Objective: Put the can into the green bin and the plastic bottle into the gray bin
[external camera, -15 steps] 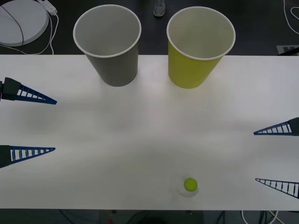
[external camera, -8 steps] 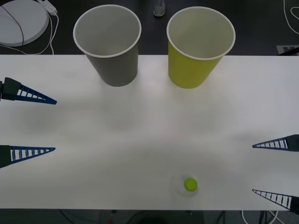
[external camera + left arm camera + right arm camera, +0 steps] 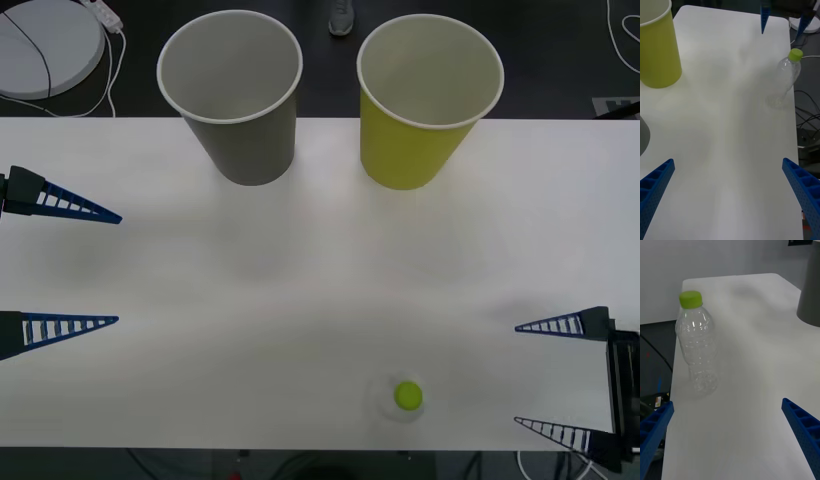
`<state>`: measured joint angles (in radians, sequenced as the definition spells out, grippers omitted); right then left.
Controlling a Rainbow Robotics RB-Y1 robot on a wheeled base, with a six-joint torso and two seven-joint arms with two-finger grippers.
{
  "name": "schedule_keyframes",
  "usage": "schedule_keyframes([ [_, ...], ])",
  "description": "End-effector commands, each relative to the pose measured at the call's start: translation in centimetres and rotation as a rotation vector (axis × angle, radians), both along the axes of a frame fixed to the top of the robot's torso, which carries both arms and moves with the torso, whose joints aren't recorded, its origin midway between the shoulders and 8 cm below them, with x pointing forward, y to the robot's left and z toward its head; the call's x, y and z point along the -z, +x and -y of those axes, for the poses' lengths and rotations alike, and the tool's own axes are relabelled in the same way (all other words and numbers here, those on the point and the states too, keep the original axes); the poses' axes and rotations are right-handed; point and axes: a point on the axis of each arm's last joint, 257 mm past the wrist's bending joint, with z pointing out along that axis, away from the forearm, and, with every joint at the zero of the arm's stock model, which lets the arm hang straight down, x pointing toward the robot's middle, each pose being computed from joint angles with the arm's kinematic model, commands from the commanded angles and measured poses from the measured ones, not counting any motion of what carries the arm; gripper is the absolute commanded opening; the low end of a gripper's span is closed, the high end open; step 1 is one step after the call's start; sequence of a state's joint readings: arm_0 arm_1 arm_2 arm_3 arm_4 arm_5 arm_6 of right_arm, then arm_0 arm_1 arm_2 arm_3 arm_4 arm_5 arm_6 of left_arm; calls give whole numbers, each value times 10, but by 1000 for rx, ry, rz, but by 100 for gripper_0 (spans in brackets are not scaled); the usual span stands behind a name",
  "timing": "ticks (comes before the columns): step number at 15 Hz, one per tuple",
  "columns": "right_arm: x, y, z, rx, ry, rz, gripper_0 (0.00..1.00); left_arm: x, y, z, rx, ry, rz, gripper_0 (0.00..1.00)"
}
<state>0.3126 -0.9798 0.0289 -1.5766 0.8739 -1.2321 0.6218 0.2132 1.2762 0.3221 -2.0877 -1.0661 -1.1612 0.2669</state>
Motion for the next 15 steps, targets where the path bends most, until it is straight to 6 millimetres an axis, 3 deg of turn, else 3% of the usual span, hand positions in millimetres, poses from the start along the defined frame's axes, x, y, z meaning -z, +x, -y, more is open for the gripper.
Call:
schedule_keyframes([
  [1, 7, -2, -5, -5, 8, 11, 100, 0, 0, 0, 0, 0, 0, 100],
  [6, 19, -8, -28, -25, 47, 20, 100, 0, 0, 0, 0, 0, 0, 100],
  [11, 29, 3, -43, -26, 66, 46, 100, 0, 0, 0, 0, 0, 0, 100],
  [15, 38, -2, -71, -71, 110, 13, 100, 0, 0, 0, 0, 0, 0, 100],
])
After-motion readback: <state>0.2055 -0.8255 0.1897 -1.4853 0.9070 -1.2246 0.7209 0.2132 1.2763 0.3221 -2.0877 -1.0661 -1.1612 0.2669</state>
